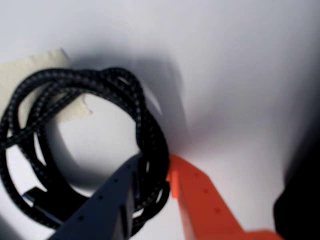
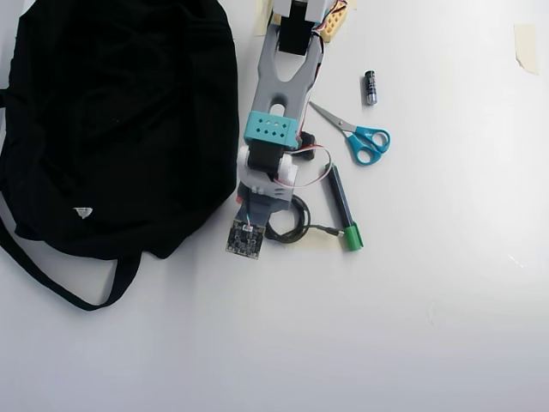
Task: Put the cable into the black bag
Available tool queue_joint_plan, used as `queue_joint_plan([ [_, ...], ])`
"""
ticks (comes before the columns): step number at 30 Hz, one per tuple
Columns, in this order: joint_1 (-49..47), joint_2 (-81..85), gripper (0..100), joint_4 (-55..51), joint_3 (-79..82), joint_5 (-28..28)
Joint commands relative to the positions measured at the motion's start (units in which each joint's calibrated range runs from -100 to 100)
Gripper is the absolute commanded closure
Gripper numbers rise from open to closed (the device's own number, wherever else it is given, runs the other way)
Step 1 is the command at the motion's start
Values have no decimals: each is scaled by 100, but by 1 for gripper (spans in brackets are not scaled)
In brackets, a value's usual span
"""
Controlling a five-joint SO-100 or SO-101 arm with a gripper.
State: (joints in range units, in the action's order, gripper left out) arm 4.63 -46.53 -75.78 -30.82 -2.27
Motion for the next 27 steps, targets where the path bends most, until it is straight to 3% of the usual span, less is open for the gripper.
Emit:
queue_joint_plan([
  [1, -59, 97, 98, -1, -144, 17],
  [7, -89, 172, 98, -19, -207, 17],
  [22, -336, 172, 98, -2353, -2866, 17],
  [27, -433, 380, 98, -2370, -2956, 23],
])
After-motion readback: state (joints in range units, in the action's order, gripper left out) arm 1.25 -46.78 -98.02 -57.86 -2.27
